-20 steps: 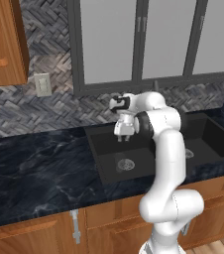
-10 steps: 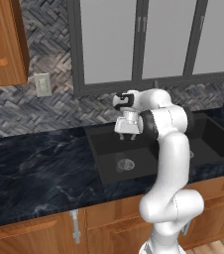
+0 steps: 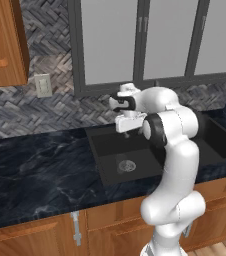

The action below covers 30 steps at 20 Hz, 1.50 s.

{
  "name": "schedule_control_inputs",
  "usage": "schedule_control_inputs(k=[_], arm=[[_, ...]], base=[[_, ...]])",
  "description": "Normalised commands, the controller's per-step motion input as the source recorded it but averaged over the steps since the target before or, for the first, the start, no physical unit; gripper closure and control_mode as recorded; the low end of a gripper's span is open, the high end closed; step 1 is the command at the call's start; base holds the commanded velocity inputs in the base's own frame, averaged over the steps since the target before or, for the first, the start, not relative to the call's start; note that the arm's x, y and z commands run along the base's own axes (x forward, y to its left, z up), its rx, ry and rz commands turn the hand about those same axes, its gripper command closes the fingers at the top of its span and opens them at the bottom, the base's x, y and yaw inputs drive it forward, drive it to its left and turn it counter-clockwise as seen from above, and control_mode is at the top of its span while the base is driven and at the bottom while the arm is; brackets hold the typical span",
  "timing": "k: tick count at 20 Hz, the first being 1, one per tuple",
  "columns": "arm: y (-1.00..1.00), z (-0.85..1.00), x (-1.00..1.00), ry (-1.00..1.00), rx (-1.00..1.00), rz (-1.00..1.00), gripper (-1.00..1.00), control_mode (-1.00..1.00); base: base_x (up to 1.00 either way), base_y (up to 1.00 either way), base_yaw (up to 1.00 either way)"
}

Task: Place the glass cup in the left basin and the glass cup in the right basin of the sink.

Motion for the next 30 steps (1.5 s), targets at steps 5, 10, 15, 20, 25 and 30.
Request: schedule_control_inputs(k=[5,10,15,20,25,30], arm=[[-0.23,0.36,-0.26,-0.20,-0.17,-0.05,-1.00,-1.00],[-0.15,0.05,-0.12,-0.07,0.05,-0.02,-1.00,-1.00],[-0.30,0.01,-0.20,0.00,0.17,-0.16,-1.00,-1.00],[-0.11,0.00,-0.19,0.00,0.12,-0.12,-1.00,-1.00],[0.00,0.00,0.00,0.00,0.00,0.00,-1.00,-1.00],[-0.15,0.00,0.06,0.00,0.00,0.00,-1.00,-1.00]], base=[[0.00,0.00,0.00],[0.00,0.00,0.00],[0.00,0.00,0.00],[0.00,0.00,0.00],[0.00,0.00,0.00],[0.00,0.00,0.00]])
